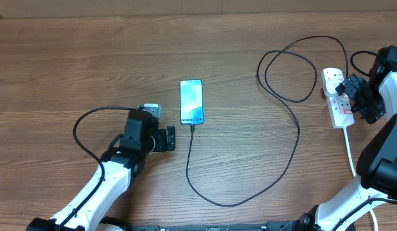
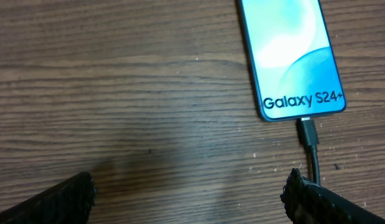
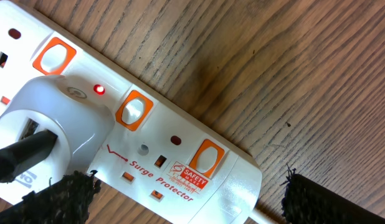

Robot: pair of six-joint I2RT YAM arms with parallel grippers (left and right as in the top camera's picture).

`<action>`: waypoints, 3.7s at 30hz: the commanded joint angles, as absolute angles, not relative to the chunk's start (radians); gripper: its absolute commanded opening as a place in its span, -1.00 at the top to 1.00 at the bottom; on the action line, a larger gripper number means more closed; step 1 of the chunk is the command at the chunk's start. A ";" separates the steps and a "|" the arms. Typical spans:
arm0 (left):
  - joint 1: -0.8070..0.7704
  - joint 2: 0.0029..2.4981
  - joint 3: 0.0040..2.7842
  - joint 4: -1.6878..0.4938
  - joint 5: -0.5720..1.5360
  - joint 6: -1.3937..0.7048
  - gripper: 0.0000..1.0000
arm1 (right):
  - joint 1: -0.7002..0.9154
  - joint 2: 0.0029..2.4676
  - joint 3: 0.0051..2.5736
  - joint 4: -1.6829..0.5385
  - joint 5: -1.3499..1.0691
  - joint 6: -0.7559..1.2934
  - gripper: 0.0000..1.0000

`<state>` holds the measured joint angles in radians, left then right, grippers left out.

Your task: Plug charger to phone and switch on socket

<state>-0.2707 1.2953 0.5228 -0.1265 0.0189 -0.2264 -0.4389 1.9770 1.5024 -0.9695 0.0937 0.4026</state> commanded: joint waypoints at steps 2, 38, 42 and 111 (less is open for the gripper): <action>-0.199 1.253 0.489 -0.095 0.137 -0.179 -0.98 | -0.445 1.987 1.520 -0.966 0.104 0.388 -1.00; -0.017 0.817 0.004 0.336 0.235 -0.209 -0.99 | -0.445 1.987 1.520 -0.966 0.104 0.388 -1.00; -0.006 0.723 0.004 0.199 0.184 -0.209 -0.99 | -0.445 1.987 1.520 -0.966 0.104 0.388 -1.00; -0.003 0.004 0.005 -0.072 0.071 -0.206 -0.99 | -0.445 1.987 1.520 -0.966 0.104 0.388 -0.99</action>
<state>-0.0120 0.0158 0.0082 -0.0685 0.0811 -0.2066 -0.4389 1.9770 1.5024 -0.9684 0.0937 0.3992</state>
